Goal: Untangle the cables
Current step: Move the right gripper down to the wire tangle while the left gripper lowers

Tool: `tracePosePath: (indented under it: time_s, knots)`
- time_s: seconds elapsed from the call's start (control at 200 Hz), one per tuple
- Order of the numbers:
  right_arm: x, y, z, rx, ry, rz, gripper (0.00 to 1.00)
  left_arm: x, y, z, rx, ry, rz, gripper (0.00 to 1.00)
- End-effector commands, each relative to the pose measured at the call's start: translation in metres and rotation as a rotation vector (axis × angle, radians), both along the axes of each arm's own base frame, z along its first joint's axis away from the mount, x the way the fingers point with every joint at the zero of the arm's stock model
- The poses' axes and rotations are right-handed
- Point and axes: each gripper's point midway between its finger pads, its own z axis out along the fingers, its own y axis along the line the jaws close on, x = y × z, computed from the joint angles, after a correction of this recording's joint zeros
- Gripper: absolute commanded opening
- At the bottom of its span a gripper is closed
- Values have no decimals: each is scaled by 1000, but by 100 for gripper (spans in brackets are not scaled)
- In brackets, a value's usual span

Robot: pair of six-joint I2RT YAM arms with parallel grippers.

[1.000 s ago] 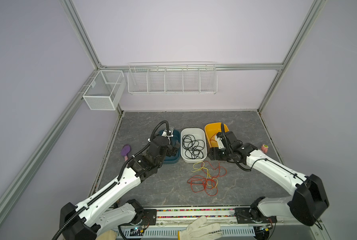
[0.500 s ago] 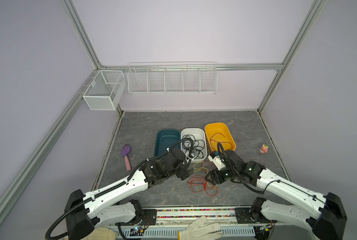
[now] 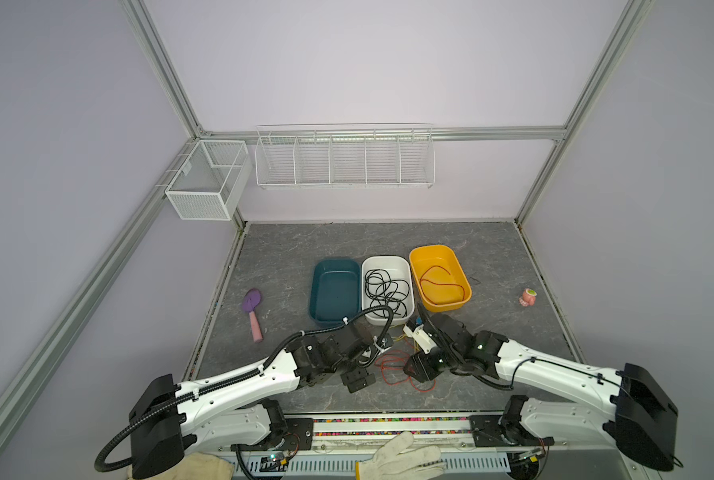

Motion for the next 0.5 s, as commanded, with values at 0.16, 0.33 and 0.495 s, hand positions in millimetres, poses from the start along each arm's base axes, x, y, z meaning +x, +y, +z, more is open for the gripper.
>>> tracePosePath:
  time_s: [0.16,0.33,0.495]
  knots:
    - [3,5,-12,-7,-23,-3,50,-6,-12,14,-106,-8,-38,99]
    - [8,8,-18,-34,-40,-14,44,-7,-14,11,-92,11,-44,99]
    - [16,7,-18,-57,-75,-34,40,-6,-14,12,-97,2,-39,99]
